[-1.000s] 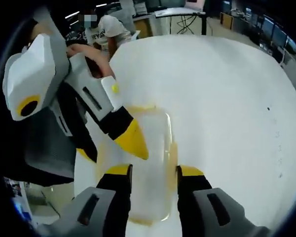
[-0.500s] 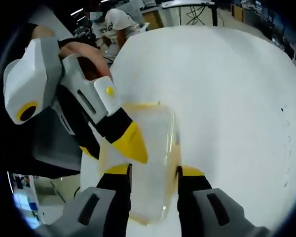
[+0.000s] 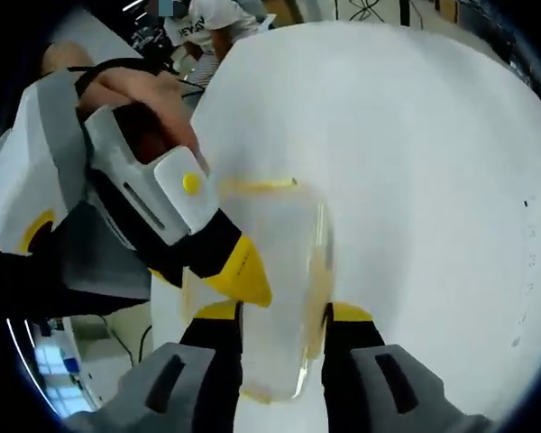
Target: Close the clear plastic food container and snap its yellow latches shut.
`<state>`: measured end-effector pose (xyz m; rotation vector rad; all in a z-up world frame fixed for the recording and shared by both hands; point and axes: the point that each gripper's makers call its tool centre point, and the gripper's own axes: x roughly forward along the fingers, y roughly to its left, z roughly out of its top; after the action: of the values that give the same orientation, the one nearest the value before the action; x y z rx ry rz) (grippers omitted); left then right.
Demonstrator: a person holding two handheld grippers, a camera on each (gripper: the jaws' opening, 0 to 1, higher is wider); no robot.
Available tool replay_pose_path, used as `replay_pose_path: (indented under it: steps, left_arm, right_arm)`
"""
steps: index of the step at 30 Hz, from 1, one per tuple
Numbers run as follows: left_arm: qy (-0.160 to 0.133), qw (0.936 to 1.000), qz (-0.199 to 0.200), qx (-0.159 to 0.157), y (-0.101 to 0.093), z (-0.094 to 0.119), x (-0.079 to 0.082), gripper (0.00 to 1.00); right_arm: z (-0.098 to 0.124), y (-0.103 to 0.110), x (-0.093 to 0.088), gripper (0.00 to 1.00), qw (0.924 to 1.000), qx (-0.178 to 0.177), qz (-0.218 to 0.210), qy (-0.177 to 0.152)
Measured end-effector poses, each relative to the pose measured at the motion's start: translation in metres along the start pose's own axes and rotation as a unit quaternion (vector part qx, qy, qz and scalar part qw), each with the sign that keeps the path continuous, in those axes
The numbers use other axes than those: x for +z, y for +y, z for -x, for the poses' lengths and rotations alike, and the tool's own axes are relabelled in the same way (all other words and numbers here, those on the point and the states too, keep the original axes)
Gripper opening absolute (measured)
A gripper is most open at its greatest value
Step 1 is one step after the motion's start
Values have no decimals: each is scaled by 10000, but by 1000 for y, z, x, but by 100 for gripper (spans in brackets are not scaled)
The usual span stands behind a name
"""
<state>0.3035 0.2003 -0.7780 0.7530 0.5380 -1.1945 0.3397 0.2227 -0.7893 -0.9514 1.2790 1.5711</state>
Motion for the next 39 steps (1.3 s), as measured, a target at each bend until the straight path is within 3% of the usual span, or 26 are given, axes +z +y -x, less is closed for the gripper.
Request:
replay_pose_path:
  steps: [2, 4, 11, 14, 23, 31, 39]
  left_arm:
    - [50, 9999, 74, -112, -4, 0, -2, 44]
    - [-7, 10000, 20, 0, 1, 1, -1, 44]
    - [10, 9999, -53, 104, -1, 1, 1, 45]
    - [-62, 9999, -51, 129, -2, 1, 1, 45]
    - [-69, 9998, -90, 175, -2, 0, 1, 46]
    - [-129, 9997, -121, 145, -2, 1, 2, 46]
    - [-143, 9998, -72, 152, -2, 1, 1, 46]
  right_arm:
    - [0, -5, 1, 29, 9999, 91, -81, 44]
    - [3, -9, 3, 29, 9998, 122, -127, -36]
    - [1, 1, 1, 33, 9998, 30, -126, -173]
    - [2, 2, 2, 34, 9999, -167, 27, -13]
    - [5, 3, 1, 34, 9987, -495, 91, 6]
    - [10, 4, 1, 34, 9932, -1074, 115, -443]
    - [15, 7, 0, 31, 9730, -1844, -57, -1386]
